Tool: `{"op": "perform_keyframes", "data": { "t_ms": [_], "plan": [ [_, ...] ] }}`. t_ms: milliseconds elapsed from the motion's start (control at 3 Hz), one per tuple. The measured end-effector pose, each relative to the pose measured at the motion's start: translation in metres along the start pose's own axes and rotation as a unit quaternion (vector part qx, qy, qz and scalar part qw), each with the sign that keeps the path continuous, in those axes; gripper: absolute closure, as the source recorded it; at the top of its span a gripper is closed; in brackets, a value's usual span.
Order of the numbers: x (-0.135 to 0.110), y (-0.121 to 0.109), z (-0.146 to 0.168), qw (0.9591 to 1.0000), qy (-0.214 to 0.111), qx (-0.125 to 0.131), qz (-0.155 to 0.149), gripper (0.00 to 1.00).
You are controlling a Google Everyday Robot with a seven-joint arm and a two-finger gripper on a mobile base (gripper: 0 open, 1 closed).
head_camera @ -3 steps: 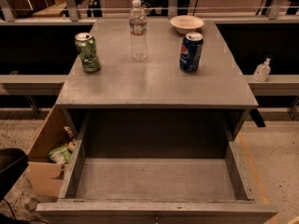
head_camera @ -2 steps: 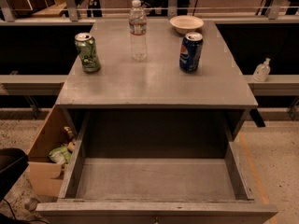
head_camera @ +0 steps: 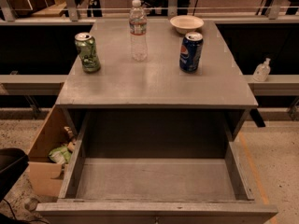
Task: Close top drawer
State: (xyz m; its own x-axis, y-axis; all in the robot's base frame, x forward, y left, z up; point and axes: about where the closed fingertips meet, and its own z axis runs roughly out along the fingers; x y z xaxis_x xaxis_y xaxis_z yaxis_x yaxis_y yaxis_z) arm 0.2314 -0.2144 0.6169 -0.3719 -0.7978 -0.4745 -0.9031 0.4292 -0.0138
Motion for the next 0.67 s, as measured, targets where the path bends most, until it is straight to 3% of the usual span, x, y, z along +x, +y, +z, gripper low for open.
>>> {"op": "perform_keyframes", "data": {
  "t_ms": [667],
  "plan": [
    [-0.044, -0.043, 0.043, 0.9978, -0.050, -0.011, -0.043, 1.00]
  ]
}}
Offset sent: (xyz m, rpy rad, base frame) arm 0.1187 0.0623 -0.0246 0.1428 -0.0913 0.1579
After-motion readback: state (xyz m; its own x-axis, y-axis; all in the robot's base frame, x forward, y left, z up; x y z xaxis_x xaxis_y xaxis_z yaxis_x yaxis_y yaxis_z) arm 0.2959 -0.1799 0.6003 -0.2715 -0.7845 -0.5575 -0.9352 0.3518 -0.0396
